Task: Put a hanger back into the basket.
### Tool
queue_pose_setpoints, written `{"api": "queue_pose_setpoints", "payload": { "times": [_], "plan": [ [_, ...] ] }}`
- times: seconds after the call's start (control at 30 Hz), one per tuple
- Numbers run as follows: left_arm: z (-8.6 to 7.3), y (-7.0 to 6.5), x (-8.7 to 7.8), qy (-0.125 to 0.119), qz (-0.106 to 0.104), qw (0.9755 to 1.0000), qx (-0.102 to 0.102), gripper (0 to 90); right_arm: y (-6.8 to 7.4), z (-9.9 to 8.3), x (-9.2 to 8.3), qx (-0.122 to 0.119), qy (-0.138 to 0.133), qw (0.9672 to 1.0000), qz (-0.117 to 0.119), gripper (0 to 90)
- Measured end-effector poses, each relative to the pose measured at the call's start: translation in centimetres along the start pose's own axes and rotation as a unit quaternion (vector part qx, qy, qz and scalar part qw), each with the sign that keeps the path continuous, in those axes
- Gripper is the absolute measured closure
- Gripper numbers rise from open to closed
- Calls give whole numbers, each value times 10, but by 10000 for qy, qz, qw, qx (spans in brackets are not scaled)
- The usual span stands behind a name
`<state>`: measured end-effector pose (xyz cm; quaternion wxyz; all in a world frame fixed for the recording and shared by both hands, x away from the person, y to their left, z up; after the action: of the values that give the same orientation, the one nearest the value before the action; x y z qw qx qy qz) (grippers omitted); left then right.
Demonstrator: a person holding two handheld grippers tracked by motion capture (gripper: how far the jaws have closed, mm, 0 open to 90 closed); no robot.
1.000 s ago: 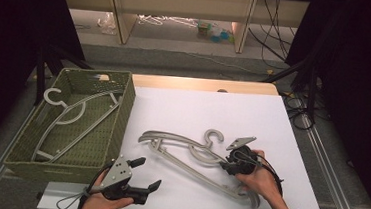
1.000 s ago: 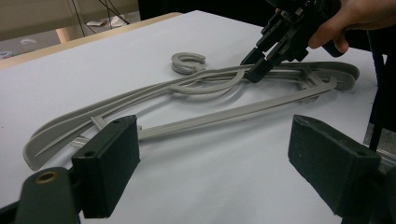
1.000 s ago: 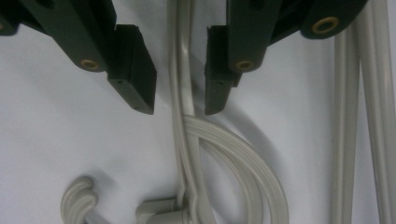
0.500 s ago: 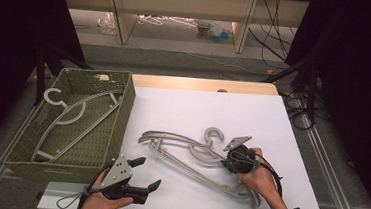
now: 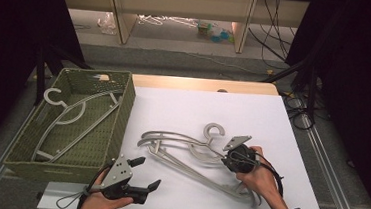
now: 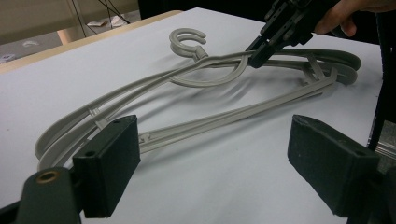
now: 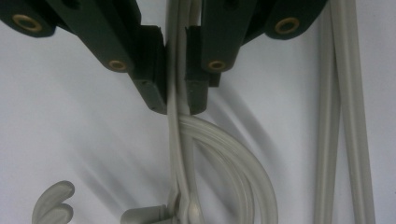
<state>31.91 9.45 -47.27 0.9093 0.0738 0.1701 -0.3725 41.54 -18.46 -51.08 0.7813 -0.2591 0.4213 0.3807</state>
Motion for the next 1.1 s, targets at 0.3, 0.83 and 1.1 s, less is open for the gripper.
{"api": "queue_pose_setpoints", "payload": {
  "times": [0.3,0.83,1.1],
  "plan": [
    [0,0,1,21,-4,10000,55,171,2,-1,-1,-11,122,9999,9,815],
    [3,6,-3,-31,102,9999,41,174,16,23,-39,-482,-911,9946,-75,819],
    [16,18,-2,-181,305,9993,157,181,28,25,-59,-724,-1176,9903,166,818]
  ]
}}
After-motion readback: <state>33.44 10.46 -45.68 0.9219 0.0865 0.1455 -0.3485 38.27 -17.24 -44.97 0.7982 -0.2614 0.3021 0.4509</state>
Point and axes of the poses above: each handheld gripper's, and its own axes: x roughly forward along the jaws, z roughly out of its top, y roughly to its left, the point moved 7 cm from there along x, roughly forward along the jaws, and after that the axes turned 5 degrees about z, right-handed, at the moved point
